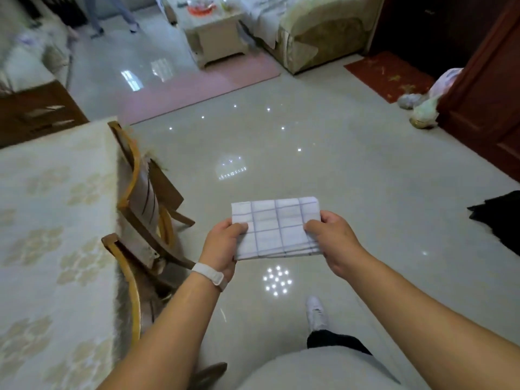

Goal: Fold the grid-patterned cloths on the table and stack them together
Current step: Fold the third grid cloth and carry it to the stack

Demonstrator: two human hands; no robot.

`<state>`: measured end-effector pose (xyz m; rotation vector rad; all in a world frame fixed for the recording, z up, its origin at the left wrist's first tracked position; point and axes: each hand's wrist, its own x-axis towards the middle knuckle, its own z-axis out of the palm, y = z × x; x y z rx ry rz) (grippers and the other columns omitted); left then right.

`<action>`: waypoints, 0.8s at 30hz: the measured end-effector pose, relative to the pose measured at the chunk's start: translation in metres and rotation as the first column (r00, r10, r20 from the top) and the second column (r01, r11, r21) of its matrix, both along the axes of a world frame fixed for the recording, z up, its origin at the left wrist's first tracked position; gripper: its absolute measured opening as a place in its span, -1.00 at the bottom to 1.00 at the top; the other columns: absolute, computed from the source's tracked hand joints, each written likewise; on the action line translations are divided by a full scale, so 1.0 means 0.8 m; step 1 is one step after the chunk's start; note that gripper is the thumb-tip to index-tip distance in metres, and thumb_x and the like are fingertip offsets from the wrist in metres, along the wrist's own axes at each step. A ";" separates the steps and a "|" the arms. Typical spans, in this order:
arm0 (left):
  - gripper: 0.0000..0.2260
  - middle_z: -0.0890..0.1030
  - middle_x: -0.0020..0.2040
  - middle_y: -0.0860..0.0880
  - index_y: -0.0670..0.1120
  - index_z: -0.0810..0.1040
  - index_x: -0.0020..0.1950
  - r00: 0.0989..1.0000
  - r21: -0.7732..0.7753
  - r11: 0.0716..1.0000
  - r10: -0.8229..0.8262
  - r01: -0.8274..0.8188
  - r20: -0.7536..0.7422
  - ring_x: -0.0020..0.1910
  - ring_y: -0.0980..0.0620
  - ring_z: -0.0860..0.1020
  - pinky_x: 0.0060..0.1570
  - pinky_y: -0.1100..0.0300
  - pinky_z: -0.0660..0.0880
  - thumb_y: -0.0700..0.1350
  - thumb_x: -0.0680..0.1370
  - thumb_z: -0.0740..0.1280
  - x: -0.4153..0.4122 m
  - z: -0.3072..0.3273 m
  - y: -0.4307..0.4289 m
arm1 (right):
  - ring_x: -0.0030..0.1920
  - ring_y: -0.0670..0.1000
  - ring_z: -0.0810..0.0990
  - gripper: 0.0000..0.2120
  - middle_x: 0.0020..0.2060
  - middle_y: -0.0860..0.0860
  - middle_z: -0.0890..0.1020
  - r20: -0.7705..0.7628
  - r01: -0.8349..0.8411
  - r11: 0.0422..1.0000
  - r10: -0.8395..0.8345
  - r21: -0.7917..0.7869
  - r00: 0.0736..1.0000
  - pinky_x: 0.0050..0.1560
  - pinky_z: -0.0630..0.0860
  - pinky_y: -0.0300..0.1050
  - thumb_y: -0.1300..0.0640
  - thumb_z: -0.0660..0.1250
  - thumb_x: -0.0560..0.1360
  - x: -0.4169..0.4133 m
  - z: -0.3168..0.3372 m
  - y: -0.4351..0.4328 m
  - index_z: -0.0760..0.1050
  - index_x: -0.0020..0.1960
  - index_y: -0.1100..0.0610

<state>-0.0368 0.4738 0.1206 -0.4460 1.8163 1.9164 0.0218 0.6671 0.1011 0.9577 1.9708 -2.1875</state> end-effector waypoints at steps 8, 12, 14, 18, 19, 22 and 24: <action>-0.86 0.63 0.09 -0.26 -0.18 0.56 0.05 0.980 -0.011 0.980 0.197 -0.196 0.023 0.09 -0.27 0.59 0.13 -0.23 0.51 -0.27 0.52 0.30 -0.066 0.020 0.076 | -0.19 0.07 0.61 -0.78 -0.18 0.08 0.66 -0.025 -0.184 0.983 0.184 -0.011 0.983 -0.19 0.51 -0.09 0.24 0.24 0.36 -0.114 0.019 0.080 0.58 -0.04 0.20; -0.79 0.63 0.12 -0.24 -0.20 0.53 0.15 0.965 0.017 0.966 0.259 -0.260 0.039 0.10 -0.23 0.60 0.12 -0.17 0.53 -0.28 0.53 0.26 -0.085 0.028 0.084 | -0.26 0.03 0.56 -0.87 -0.29 0.02 0.60 -0.028 -0.243 0.970 0.242 -0.023 0.970 -0.21 0.44 -0.11 0.29 0.23 0.44 -0.152 0.026 0.089 0.54 -0.17 0.14; -0.77 0.62 0.14 -0.24 -0.21 0.51 0.18 0.953 0.020 0.953 0.301 -0.302 0.040 0.10 -0.23 0.60 0.09 -0.14 0.56 -0.28 0.53 0.26 -0.097 0.031 0.081 | -0.28 0.03 0.55 -0.87 -0.30 0.02 0.59 -0.027 -0.279 0.960 0.279 -0.025 0.960 -0.23 0.44 -0.11 0.30 0.23 0.44 -0.170 0.027 0.088 0.53 -0.17 0.16; -0.79 0.62 0.11 -0.24 -0.19 0.52 0.14 0.930 0.043 0.930 0.363 -0.366 0.056 0.07 -0.20 0.61 -0.06 -0.04 0.60 -0.30 0.53 0.25 -0.124 0.027 0.069 | -0.27 0.03 0.54 -0.87 -0.30 0.02 0.58 -0.027 -0.307 0.951 0.306 -0.038 0.952 -0.25 0.43 -0.13 0.31 0.22 0.44 -0.210 0.021 0.081 0.52 -0.16 0.16; -0.78 0.61 0.12 -0.24 -0.20 0.52 0.17 0.928 0.056 0.927 0.368 -0.372 0.061 0.08 -0.21 0.60 -0.03 -0.06 0.60 -0.29 0.53 0.25 -0.133 0.025 0.065 | -0.28 0.02 0.54 -0.86 -0.31 0.01 0.58 -0.023 -0.309 0.950 0.308 -0.042 0.951 -0.26 0.43 -0.13 0.31 0.22 0.45 -0.220 0.020 0.078 0.51 -0.18 0.15; -0.76 0.61 0.14 -0.24 -0.20 0.52 0.19 0.920 0.077 0.917 0.387 -0.391 0.062 0.11 -0.21 0.59 0.04 -0.09 0.58 -0.28 0.53 0.26 -0.167 0.017 0.054 | -0.29 0.01 0.57 -0.87 -0.33 -0.01 0.61 -0.005 -0.314 0.948 0.314 -0.054 0.949 -0.25 0.47 -0.13 0.31 0.23 0.46 -0.254 0.017 0.068 0.52 -0.19 0.16; -0.80 0.62 0.12 -0.22 -0.18 0.54 0.14 0.911 0.099 0.906 0.408 -0.413 0.060 0.11 -0.20 0.59 0.02 -0.06 0.58 -0.28 0.54 0.27 -0.197 0.008 0.049 | -0.22 0.05 0.59 -0.85 -0.25 0.06 0.62 0.003 -0.315 0.947 0.316 -0.056 0.949 -0.18 0.48 -0.07 0.27 0.24 0.41 -0.281 0.014 0.061 0.52 -0.07 0.30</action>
